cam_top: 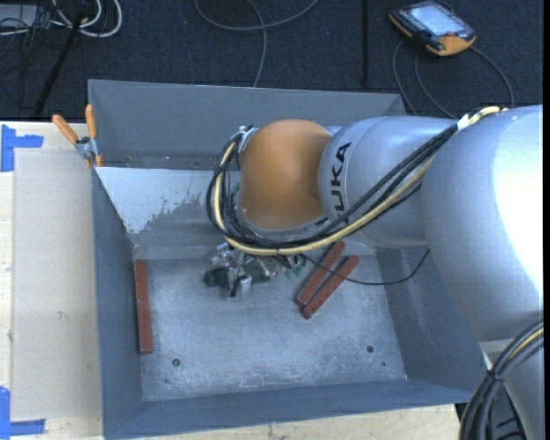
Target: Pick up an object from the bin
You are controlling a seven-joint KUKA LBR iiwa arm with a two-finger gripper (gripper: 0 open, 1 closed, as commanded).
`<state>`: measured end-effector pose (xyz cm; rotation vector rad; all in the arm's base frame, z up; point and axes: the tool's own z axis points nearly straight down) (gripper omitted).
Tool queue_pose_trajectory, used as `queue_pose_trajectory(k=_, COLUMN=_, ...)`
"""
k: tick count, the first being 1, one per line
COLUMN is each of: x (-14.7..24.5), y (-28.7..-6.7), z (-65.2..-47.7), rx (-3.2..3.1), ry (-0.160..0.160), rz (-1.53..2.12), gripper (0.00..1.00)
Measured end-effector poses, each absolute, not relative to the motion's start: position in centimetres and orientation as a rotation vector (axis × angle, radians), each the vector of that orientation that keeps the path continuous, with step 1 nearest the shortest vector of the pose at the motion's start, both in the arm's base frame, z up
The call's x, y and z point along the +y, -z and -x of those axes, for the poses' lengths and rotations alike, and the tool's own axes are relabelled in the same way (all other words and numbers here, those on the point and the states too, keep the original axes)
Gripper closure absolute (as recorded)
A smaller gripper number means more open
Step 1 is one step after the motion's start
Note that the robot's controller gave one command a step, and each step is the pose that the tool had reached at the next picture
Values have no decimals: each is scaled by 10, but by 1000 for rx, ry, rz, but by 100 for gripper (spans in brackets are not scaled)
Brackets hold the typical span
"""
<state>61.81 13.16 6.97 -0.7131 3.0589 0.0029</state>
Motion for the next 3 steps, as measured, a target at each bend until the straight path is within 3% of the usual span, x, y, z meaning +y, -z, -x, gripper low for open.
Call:
queue_pose_trajectory(k=1, x=126, y=-108, z=-606, rx=3067, ry=-3, rz=726, gripper=100)
queue_pose_trajectory(k=2, x=112, y=-134, z=-595, rx=2948, ry=1, rz=1077, gripper=100)
queue_pose_trajectory(k=3, x=142, y=-341, z=-584, rx=2944, ry=-2, rz=1096, gripper=100)
